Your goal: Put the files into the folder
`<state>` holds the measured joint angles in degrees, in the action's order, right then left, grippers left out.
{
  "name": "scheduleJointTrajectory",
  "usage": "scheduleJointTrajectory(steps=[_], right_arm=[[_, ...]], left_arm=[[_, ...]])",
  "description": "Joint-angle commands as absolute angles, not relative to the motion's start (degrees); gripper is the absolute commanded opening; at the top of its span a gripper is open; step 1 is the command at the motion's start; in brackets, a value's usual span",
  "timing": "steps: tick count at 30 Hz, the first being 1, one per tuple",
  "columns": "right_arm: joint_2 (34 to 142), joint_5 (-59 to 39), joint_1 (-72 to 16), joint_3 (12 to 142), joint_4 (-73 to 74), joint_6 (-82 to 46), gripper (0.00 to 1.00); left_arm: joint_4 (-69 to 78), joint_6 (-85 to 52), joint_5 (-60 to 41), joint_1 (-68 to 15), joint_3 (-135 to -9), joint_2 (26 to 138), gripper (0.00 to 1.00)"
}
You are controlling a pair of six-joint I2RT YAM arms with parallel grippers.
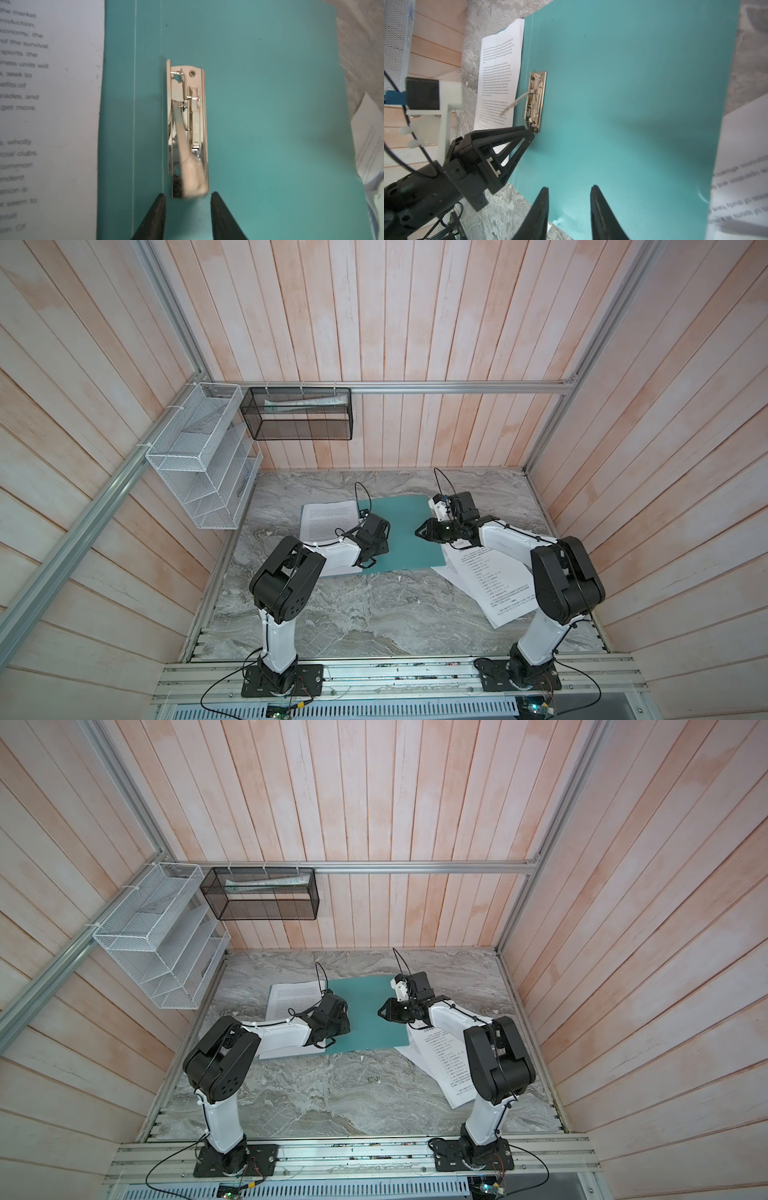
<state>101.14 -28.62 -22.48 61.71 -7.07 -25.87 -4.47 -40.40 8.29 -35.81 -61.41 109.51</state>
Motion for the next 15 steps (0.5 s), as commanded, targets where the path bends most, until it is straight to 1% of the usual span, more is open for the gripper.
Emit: scheduleJointTrajectory(steps=[1, 5, 9, 15], right_arm=[[100.31, -29.75, -22.85, 60.63, -5.20, -26.63, 0.32], [101.12, -30.66, -23.15, 61.68, -4.74, -26.81, 0.32], [102.83, -32.46, -24.19, 65.23, -5.43, -26.63, 0.32], [107.39, -33.86, -26.96, 70.47, -5.14, -27.49, 0.32]], left_arm=[[-8.23, -43.05, 6.15, -36.65, -57.23, 111.60, 0.39], [-8.46, -42.75, 6.84, -36.53, -57.73, 111.28, 0.43], [-10.16, -40.61, 7.14, -35.25, -60.88, 109.00, 0.47], [-9.94, -37.79, 1.54, -29.47, -65.03, 104.24, 0.51]])
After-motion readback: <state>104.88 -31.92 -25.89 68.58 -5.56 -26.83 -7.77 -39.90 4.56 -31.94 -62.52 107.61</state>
